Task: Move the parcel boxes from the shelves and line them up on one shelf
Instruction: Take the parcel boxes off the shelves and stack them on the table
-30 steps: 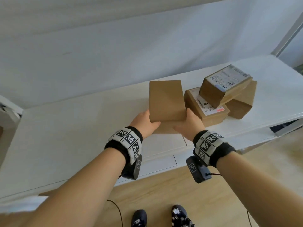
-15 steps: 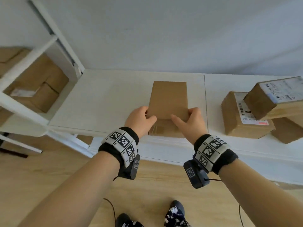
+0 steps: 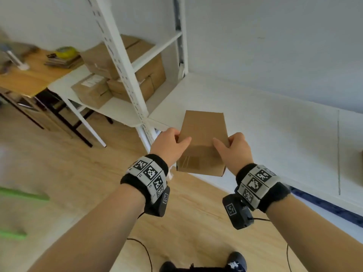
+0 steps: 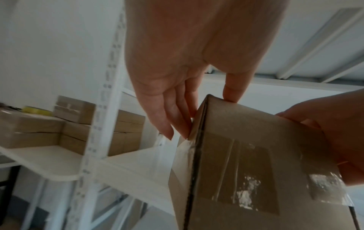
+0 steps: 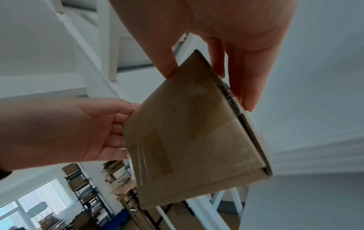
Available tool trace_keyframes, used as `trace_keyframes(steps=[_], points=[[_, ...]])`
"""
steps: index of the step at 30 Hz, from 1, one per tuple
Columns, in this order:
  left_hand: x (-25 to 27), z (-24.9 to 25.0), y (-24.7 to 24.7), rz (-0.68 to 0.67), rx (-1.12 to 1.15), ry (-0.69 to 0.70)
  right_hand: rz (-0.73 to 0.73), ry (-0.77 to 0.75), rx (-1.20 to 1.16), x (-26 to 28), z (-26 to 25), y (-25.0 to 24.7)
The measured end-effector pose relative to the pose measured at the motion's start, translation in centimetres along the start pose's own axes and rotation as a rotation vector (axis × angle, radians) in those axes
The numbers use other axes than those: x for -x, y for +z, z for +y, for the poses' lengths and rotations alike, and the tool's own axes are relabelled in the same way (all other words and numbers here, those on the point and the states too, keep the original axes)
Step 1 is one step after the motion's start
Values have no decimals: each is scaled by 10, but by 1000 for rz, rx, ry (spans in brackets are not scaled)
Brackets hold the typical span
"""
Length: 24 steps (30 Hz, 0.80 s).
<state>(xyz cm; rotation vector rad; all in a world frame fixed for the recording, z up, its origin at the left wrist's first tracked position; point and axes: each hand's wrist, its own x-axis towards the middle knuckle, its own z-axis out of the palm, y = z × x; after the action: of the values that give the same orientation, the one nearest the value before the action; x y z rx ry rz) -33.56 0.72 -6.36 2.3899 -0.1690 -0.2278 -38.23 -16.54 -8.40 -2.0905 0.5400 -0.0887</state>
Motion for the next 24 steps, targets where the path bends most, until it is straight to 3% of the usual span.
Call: trace_keyframes(steps=[8,14,19,24], points=[[25,-99,-105,137,-3,-115,-177,-119,32,24,-84,117],[29,-160,-154,232,67,-253,-286,-196,62,25,-131,190],[4,-195,-177,240,127,-330,-323,-252,111,1,-158,240],[-54,-227,-198,232,77,-376,-346,-247,131,-54,-183,294]])
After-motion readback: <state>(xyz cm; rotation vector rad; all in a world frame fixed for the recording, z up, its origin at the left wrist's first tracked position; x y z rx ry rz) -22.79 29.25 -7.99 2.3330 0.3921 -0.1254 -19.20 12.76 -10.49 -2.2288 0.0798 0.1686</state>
